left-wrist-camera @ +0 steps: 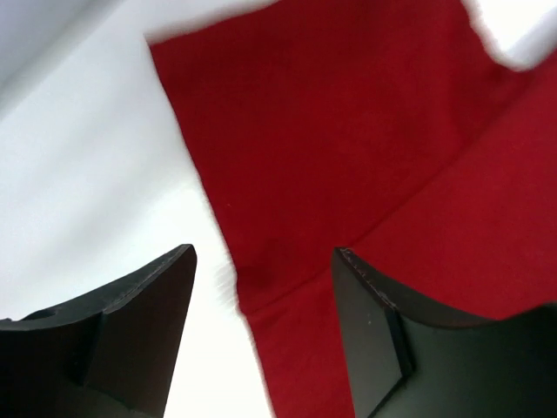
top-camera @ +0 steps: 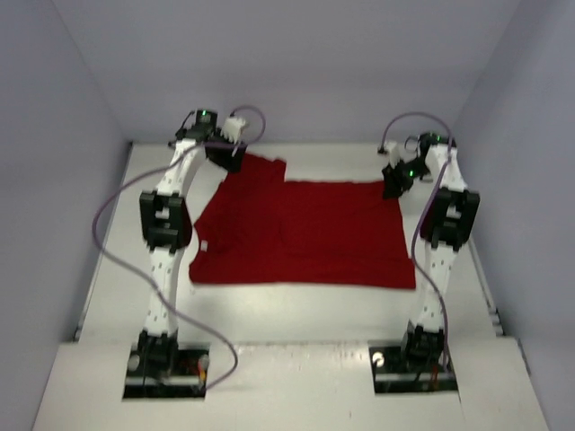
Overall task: Fold and stack the t-shirts
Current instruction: Grap the side of the flattened tshirt furthest away from the robot with both arms
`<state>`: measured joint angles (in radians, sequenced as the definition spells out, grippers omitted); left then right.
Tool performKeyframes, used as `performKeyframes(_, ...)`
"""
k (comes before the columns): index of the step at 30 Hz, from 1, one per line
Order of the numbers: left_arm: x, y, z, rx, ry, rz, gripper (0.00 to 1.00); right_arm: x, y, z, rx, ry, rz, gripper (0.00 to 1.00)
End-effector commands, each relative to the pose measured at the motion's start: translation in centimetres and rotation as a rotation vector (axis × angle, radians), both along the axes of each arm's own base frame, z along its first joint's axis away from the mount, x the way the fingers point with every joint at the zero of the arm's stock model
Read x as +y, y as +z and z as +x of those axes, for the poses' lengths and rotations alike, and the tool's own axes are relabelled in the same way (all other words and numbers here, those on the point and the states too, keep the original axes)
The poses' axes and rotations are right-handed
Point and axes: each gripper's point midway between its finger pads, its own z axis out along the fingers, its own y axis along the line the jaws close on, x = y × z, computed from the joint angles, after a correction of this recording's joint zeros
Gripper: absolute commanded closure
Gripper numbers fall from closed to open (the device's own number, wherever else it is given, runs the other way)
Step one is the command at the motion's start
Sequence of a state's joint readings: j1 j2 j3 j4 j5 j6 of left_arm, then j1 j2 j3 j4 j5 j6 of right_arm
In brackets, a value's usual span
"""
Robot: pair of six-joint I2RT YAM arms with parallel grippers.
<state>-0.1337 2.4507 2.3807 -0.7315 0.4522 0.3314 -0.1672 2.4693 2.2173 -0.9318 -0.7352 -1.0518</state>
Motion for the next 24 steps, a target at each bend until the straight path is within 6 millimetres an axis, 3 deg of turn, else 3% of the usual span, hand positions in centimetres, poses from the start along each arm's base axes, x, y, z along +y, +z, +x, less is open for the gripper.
performKeyframes(1, 2.5, 3.0, 2.4, -0.029, 0.19, -0.118, 0.4, 1.2, 2.2, 1.0, -0.035, 0.002, 0.031, 0.57)
performKeyframes(8, 4.3, 0.2, 3.2, 0.014, 0.252, -0.152, 0.4, 0.7, 0.8, 2.4, -0.007, -0.087, 0.111, 0.53)
performKeyframes(13, 4.6, -0.6, 2.8, 0.031, 0.257, -0.135, 0.4, -0.2, 1.8, 4.2, -0.033, -0.161, 0.147, 0.53)
performKeyframes(24, 3.0, -2.6, 0.5, 0.143, 0.212, -0.218, 0.45, -1.8, 1.7, 6.6, -0.054, -0.291, 0.213, 0.52)
